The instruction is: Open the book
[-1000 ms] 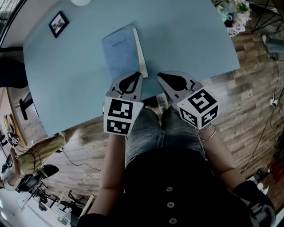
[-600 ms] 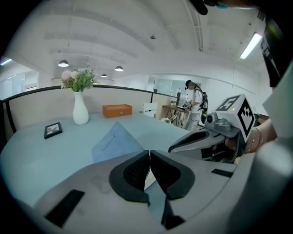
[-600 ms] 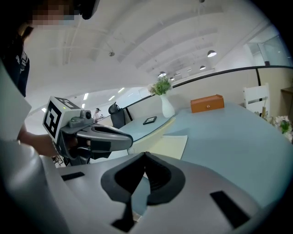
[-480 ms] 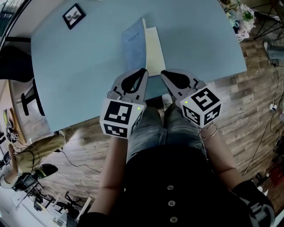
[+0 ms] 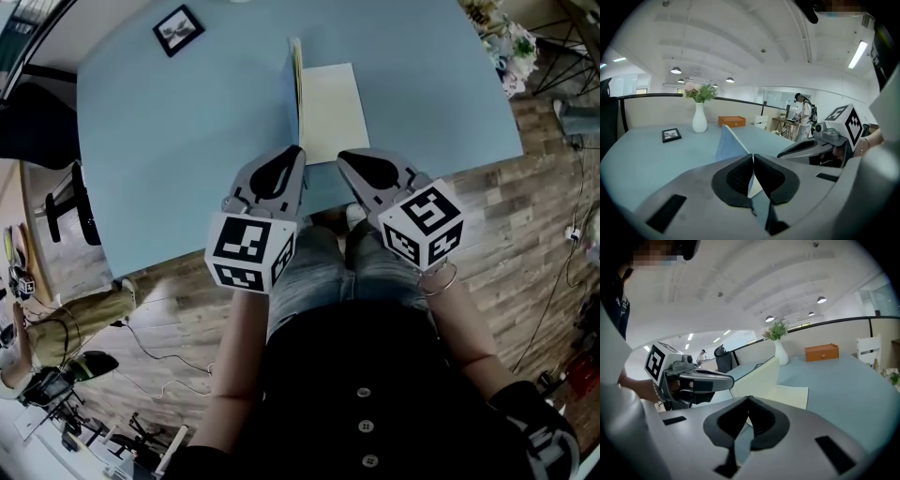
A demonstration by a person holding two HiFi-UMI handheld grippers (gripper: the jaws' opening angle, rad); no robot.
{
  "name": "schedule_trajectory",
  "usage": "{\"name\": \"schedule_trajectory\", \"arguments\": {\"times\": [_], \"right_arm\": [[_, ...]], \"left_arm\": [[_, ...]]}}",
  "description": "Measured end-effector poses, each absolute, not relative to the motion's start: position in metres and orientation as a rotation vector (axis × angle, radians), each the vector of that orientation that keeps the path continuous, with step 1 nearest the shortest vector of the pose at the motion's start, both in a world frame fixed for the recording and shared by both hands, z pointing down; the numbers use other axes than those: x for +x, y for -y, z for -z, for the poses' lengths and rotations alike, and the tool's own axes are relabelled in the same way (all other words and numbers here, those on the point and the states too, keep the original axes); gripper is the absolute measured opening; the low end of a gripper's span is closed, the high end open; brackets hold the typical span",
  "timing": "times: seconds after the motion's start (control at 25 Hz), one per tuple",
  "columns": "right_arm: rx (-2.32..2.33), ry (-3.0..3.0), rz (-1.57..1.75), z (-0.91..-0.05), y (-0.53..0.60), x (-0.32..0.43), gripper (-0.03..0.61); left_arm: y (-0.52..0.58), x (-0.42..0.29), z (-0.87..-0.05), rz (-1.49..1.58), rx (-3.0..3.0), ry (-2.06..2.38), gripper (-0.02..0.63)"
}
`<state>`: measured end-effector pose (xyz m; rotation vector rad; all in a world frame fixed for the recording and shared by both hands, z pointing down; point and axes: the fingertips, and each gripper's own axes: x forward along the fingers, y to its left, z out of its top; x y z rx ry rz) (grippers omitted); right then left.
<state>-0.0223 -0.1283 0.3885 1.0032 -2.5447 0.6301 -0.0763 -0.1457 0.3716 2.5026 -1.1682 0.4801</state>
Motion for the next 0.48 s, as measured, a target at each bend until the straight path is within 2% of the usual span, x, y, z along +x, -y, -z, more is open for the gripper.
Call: {"name": "schedule_trajectory", "arguments": {"times": [0.48], "right_arm": [[0.991, 2.532, -0.606, -0.384, 0.131, -0.050, 0.002]], "left_arm": [[0.135, -0.111, -0.372, -0.397, 2.444, 1.152, 0.018]]}}
